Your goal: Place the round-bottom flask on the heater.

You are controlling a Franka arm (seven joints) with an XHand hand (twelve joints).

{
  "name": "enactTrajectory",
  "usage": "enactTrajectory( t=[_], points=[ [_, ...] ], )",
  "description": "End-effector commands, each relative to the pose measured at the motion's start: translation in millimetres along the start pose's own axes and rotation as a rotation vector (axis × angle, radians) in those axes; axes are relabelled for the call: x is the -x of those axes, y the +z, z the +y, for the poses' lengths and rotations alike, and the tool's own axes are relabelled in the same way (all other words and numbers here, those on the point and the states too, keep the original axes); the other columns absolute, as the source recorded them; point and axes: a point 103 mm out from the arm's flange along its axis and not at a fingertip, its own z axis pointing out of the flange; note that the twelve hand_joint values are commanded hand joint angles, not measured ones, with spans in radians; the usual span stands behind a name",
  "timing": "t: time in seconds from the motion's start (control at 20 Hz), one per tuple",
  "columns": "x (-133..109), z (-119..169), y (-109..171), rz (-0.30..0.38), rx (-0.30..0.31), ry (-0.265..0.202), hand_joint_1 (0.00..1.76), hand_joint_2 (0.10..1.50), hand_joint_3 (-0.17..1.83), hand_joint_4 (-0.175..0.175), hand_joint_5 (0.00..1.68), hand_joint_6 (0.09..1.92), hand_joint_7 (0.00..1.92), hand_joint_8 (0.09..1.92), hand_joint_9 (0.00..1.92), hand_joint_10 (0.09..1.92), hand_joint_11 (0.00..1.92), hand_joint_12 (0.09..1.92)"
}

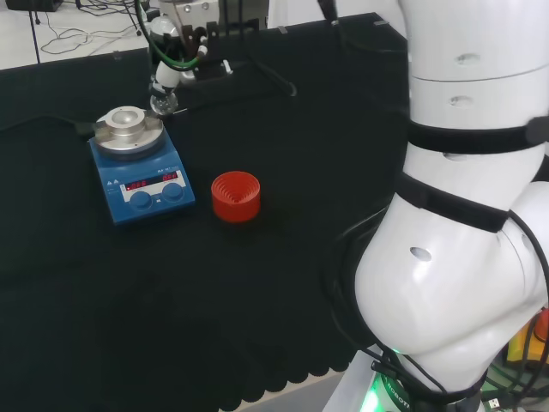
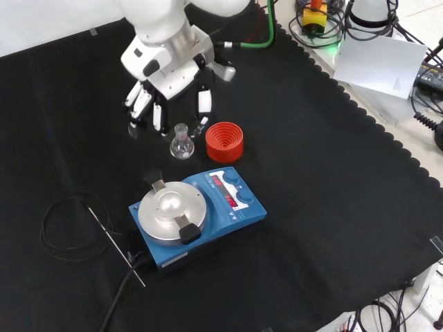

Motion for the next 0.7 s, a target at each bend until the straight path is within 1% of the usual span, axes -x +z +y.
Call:
enactTrajectory(
  t=[0.05,0.25,0.35,0.7],
  points=[
    [-33,24,5,-0.034,-0.034,-0.061,1.12,0.63,0.75,0.175,1.22,0.81,0.28,0.67,0.54,0.62,0.35,1.34],
    [-42,32,7,-0.035,-0.031,-0.075,1.12,0.63,0.75,0.175,1.22,0.81,0.28,0.67,0.54,0.62,0.35,1.34],
    [-42,33,7,-0.026,-0.028,-0.079,1.12,0.63,0.75,0.175,1.22,0.81,0.28,0.67,0.54,0.62,0.35,1.34],
    [-54,47,8,-0.041,-0.010,-0.096,1.12,0.63,0.75,0.175,1.22,0.81,0.28,0.67,0.54,0.62,0.35,1.34]
  ],
)
